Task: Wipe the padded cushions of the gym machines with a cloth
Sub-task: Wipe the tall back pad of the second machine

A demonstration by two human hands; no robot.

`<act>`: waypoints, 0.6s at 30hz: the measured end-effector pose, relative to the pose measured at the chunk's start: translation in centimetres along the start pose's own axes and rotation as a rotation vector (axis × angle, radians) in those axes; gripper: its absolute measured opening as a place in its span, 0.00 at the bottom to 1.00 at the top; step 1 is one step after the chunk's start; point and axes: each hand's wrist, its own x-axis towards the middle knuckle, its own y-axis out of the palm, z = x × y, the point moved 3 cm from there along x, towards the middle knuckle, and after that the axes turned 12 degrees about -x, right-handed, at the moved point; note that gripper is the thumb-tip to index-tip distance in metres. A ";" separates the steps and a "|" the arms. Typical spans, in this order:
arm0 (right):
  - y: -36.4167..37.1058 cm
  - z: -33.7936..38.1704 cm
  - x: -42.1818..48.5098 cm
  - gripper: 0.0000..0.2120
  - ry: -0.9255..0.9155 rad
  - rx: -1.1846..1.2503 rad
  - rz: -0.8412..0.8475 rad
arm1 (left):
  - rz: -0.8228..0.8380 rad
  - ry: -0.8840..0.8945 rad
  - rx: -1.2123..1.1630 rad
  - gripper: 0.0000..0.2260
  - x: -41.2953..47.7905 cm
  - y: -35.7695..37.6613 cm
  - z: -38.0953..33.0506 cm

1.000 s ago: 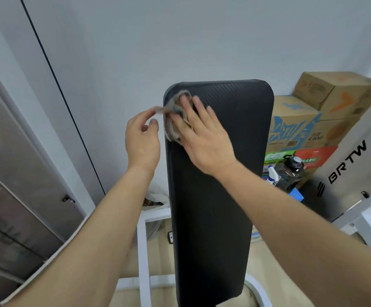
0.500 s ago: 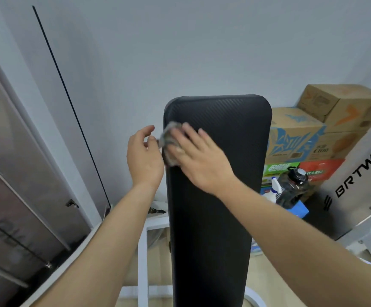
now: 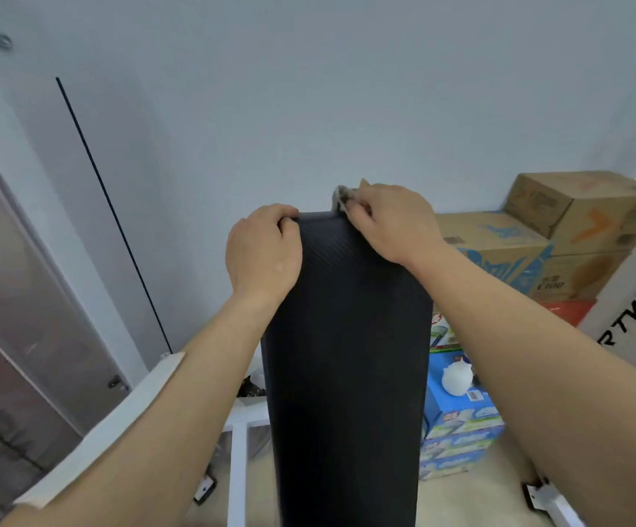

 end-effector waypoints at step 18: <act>0.4 11.8 1.0 0.16 -0.126 0.010 -0.131 | -0.162 -0.254 -0.338 0.15 -1.1 -4.7 5.1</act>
